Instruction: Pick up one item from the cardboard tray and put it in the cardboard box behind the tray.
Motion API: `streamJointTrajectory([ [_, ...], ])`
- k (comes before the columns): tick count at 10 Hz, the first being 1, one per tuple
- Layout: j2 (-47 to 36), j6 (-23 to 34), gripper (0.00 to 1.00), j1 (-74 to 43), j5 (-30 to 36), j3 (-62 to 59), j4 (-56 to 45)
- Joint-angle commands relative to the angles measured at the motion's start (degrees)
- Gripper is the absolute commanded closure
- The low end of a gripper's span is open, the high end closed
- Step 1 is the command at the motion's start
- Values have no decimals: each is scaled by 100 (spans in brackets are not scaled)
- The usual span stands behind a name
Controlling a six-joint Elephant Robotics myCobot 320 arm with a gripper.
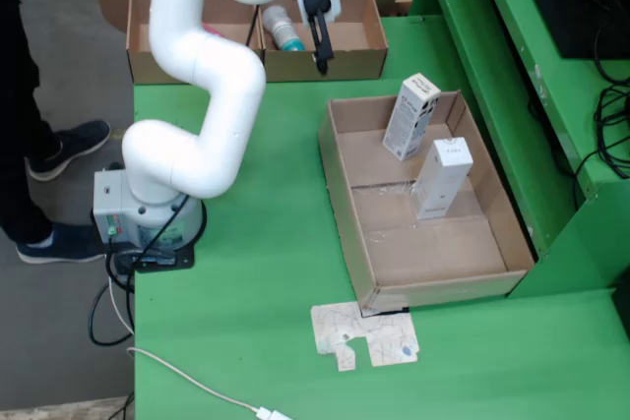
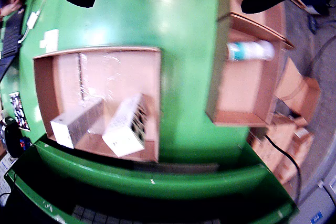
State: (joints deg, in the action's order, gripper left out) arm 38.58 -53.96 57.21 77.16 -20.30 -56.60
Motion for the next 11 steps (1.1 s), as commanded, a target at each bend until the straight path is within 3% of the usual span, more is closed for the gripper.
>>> streamJointTrajectory([
  [1, 235, 621, 0, -690, 255, -676, -404],
  [2, 429, 1018, 0, -1117, 463, -832, -359],
  [4, 429, 1018, 0, -1117, 463, -832, -359],
  [5, 994, 1837, 0, -2021, 870, -1716, -704],
  [11, 1568, 2455, 0, -2735, 872, -3488, -1726],
])
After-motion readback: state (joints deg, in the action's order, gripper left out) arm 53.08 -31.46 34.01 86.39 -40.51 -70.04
